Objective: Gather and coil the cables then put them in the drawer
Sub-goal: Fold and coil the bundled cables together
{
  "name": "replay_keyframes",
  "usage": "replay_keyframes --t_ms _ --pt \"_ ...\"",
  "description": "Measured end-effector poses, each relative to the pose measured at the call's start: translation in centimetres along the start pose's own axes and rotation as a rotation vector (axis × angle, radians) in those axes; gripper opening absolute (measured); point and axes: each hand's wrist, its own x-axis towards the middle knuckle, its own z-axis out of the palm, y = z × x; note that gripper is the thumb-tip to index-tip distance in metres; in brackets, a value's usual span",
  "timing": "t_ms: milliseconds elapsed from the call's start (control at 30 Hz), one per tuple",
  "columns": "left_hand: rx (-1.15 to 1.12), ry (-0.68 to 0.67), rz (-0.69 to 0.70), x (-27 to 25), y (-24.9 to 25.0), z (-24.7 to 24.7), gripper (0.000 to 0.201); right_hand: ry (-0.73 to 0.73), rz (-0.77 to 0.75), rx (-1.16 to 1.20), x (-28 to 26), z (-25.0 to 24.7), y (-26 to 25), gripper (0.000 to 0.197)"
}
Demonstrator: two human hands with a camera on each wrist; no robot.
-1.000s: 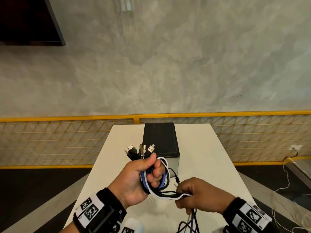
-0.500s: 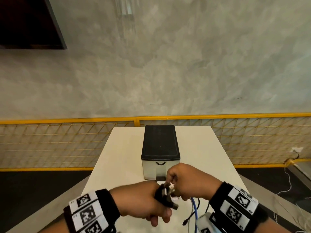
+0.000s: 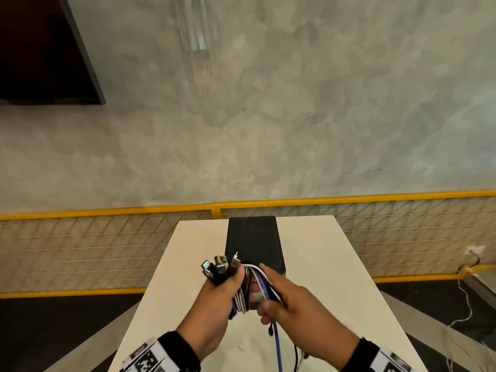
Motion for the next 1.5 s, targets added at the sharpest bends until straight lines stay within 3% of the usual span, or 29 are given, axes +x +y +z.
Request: replay_keyframes --t_ms 133,200,300,367,433,567,767,833,900,933,1000,1067,1200,1267,1400,1500 --pt "-0.044 -0.070 0.006 0.4 0.1 0.8 0.045 0.122 -0.121 -0.172 -0.6 2.4 -0.6 0.065" --pt "-0.114 -0.091 -0.023 0.4 0.0 0.9 0.042 0.151 -0.194 -0.258 -0.7 3.1 -0.4 0.065" --pt "-0.238 -0.084 -0.082 0.6 -0.1 1.2 0.038 0.180 -0.186 -0.392 -0.8 3.7 -0.6 0.066" --pt "-0.323 -0.035 -0.103 1.0 -0.3 1.3 0.024 0.185 -0.163 -0.442 -1.1 4.1 -0.7 0.073" --pt "-0.359 0.008 -0.094 1.3 -0.1 1.4 0.014 0.214 -0.133 -0.420 -1.5 4.6 -0.2 0.076" --pt "-0.461 0.019 -0.044 1.9 0.8 1.1 0.021 0.297 0.010 -0.260 -1.4 4.9 1.4 0.056" --pt "-0.585 -0.006 0.051 2.2 1.3 -0.3 0.031 0.223 0.046 -0.180 -2.2 4.1 2.6 0.046" --pt "-0.560 0.020 0.079 2.4 0.8 -0.8 0.029 0.240 0.038 -0.206 -2.5 3.9 2.3 0.061" --pt "-0.495 0.085 0.133 2.8 0.5 -1.5 0.023 0.373 0.022 -0.234 -3.1 3.3 2.9 0.082" --pt "-0.454 0.130 0.163 3.1 0.4 -1.8 0.021 0.450 0.013 -0.217 -3.5 3.0 2.9 0.079" --pt "-0.378 0.233 0.201 3.6 0.1 -2.1 0.018 0.530 0.047 -0.065 -4.0 2.7 2.7 0.048" --pt "-0.307 0.319 0.218 4.0 -0.5 -2.1 0.014 0.464 0.122 0.056 -3.9 3.1 2.1 0.026" --pt "-0.181 0.370 0.224 4.5 -1.5 -1.6 0.016 0.438 0.061 -0.133 -3.7 3.8 0.9 0.033" --pt "-0.172 0.374 0.245 4.4 -1.4 -1.3 0.015 0.417 0.121 0.089 -3.4 3.9 0.4 0.015" --pt "-0.215 0.295 0.226 3.1 -1.4 0.0 0.009 0.027 0.623 0.956 -1.3 5.3 0.6 0.062" --pt "-0.314 0.156 0.143 1.2 -1.9 1.0 0.020 -0.007 0.658 1.245 -0.3 5.4 0.9 0.062"
